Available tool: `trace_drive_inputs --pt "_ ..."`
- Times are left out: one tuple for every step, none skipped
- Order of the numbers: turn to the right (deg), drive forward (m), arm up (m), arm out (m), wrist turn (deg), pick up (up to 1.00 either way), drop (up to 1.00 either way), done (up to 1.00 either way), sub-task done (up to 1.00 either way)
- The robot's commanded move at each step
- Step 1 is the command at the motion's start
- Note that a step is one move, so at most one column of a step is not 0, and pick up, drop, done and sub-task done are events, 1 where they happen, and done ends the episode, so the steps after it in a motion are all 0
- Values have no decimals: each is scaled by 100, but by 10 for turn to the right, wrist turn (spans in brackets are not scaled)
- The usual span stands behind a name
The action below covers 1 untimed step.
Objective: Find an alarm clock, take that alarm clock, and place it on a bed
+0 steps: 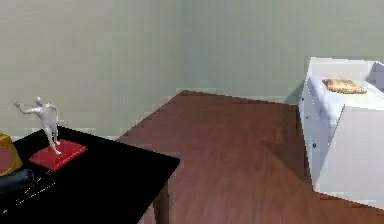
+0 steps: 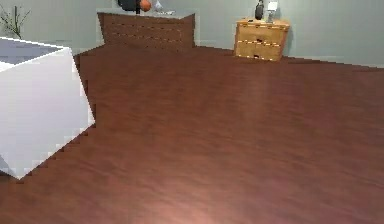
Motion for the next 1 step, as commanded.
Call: trace_drive_inputs --pt "-450 0 0 0 0 0 0 0 0"
